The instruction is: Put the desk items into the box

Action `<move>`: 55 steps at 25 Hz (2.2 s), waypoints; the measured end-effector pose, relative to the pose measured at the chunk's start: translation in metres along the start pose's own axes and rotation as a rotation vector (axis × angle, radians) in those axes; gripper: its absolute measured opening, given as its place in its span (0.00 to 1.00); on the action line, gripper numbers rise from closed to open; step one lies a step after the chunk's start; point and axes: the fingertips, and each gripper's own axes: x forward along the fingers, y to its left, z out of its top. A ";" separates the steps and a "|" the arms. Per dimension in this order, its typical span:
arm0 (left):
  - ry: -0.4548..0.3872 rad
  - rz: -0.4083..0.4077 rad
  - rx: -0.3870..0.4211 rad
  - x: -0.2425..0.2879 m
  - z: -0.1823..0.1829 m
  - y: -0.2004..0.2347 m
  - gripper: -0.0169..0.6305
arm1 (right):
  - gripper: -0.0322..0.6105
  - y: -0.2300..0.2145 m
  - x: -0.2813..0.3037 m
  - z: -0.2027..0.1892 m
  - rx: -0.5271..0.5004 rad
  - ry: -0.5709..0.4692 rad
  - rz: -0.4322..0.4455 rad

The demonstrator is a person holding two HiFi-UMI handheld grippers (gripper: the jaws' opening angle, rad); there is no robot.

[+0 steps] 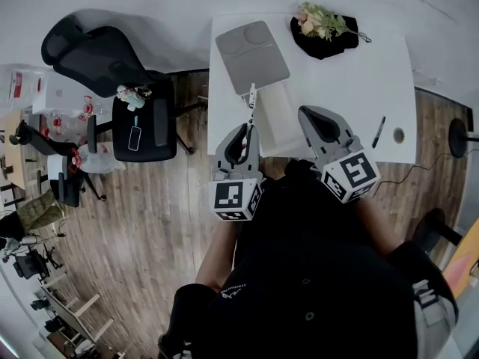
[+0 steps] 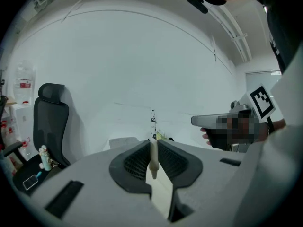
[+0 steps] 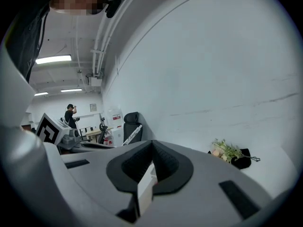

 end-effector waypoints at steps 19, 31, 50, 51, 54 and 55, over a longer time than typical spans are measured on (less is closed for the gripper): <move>0.277 0.097 -0.016 0.082 -0.124 -0.016 0.11 | 0.05 -0.056 -0.021 -0.008 0.023 -0.015 0.014; 0.512 0.192 0.018 0.133 -0.199 -0.010 0.11 | 0.05 -0.075 -0.021 -0.021 0.025 0.021 0.019; 0.701 0.198 -0.044 0.158 -0.262 0.002 0.11 | 0.05 -0.074 -0.008 -0.033 0.012 0.068 0.045; 0.707 0.197 -0.047 0.159 -0.264 0.002 0.11 | 0.05 -0.074 -0.007 -0.033 0.009 0.068 0.046; 0.718 0.201 -0.050 0.161 -0.267 0.004 0.11 | 0.05 -0.074 -0.006 -0.034 0.004 0.074 0.052; 0.720 0.201 -0.052 0.162 -0.268 0.004 0.11 | 0.05 -0.074 -0.005 -0.035 0.003 0.077 0.052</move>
